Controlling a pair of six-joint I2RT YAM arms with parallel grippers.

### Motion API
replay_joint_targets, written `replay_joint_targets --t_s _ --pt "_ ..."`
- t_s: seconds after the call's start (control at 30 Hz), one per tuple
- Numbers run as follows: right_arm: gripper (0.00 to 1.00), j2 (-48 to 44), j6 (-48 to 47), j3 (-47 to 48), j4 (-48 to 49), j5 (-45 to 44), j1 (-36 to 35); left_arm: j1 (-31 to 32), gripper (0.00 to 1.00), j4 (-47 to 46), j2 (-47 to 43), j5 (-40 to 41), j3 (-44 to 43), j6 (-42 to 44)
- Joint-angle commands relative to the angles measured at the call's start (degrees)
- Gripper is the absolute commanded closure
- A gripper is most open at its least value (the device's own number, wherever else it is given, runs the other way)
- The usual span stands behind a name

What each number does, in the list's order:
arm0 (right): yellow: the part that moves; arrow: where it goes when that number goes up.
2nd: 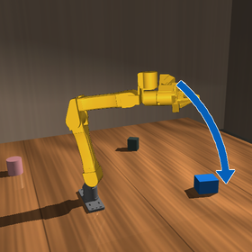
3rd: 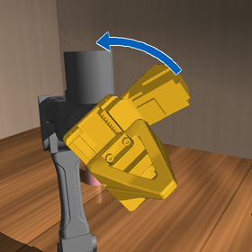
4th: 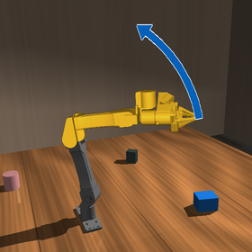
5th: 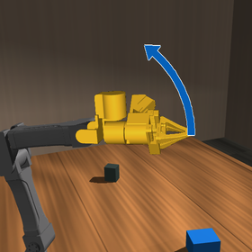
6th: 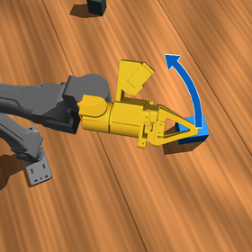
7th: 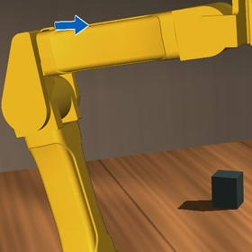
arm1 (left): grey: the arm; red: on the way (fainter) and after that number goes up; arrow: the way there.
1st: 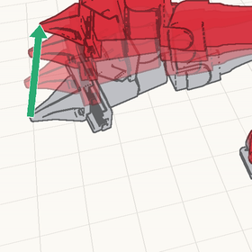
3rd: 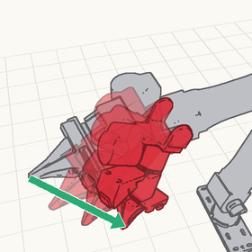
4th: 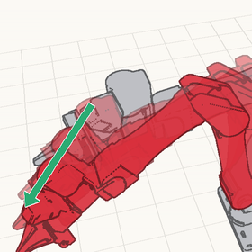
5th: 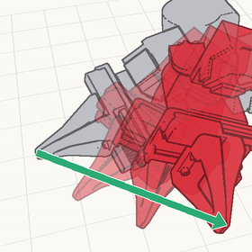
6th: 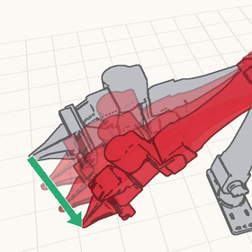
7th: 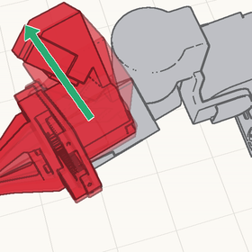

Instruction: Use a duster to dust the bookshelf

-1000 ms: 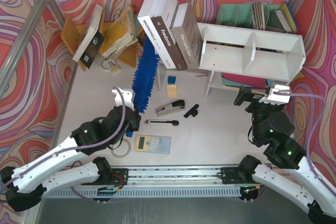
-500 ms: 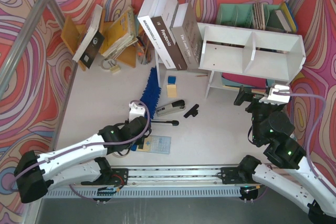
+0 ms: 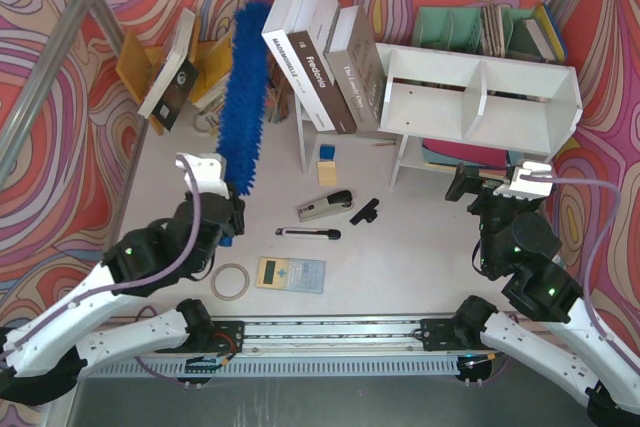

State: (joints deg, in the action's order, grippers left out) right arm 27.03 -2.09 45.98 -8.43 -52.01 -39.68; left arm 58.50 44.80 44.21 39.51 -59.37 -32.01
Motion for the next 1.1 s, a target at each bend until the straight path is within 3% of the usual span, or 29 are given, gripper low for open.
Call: replay_joint_targets --t_s 0.0,0.23,0.5,0.6,0.77,0.9,1.07 --pt "0.01 -0.32 0.4 0.07 -0.8 0.01 0.13 -0.11 1.0 3.61 0.79 8.83 -6.74 6.83" --pt "0.01 -0.47 0.54 0.17 -0.71 0.04 0.13 -0.03 1.0 -2.27 3.02 11.82 -17.56 17.64" --pt "0.01 1.59 4.36 2.88 -2.61 2.19 0.13 0.7 1.0 -10.46 7.91 2.48 -28.92 29.93" --pt "0.01 3.77 6.76 6.22 -5.23 2.92 0.15 5.98 1.0 -15.51 9.78 0.61 -31.14 35.81" --pt "0.01 5.21 12.39 12.11 -6.31 7.83 0.18 23.02 1.0 -22.86 17.53 5.8 -37.29 50.96" --pt "0.03 6.61 16.45 18.81 -6.73 16.72 0.14 26.04 1.0 -20.88 24.23 2.24 -43.4 48.46" --pt "0.04 7.21 18.41 24.24 -6.21 28.84 0.18 26.05 1.0 -23.01 29.01 -1.4 -42.93 42.32"
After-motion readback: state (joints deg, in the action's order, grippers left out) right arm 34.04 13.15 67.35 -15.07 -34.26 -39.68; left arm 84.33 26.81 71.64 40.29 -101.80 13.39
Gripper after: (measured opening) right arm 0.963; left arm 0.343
